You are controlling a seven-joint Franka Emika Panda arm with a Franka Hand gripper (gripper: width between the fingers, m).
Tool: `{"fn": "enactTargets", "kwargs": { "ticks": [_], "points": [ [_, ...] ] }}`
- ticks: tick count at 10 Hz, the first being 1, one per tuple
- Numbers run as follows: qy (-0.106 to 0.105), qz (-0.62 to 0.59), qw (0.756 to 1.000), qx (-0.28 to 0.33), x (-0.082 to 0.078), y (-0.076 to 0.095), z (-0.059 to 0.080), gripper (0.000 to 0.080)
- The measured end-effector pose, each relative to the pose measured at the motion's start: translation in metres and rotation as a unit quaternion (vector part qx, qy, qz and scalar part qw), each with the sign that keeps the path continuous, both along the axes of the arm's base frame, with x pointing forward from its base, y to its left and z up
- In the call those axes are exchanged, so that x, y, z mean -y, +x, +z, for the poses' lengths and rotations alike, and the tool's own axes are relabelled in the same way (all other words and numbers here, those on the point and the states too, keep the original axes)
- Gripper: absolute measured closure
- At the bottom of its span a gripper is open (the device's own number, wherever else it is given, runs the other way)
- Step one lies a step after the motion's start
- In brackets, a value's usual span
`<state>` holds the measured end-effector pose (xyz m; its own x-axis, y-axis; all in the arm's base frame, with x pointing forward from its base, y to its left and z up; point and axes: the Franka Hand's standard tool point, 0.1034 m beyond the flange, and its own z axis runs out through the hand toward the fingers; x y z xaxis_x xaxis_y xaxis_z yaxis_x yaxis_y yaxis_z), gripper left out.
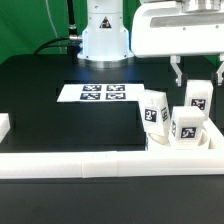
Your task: Assemble stool
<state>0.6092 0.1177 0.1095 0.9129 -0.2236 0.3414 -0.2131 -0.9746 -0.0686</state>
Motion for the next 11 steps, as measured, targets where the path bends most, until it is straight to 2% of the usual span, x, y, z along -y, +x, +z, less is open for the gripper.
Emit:
{"fn": "enactTargets", "kwargs": {
  "ticks": [11],
  "points": [
    [0.001, 0.003, 1.000, 0.014, -0.0030, 0.0023, 0.0001, 0.0463]
  ]
}}
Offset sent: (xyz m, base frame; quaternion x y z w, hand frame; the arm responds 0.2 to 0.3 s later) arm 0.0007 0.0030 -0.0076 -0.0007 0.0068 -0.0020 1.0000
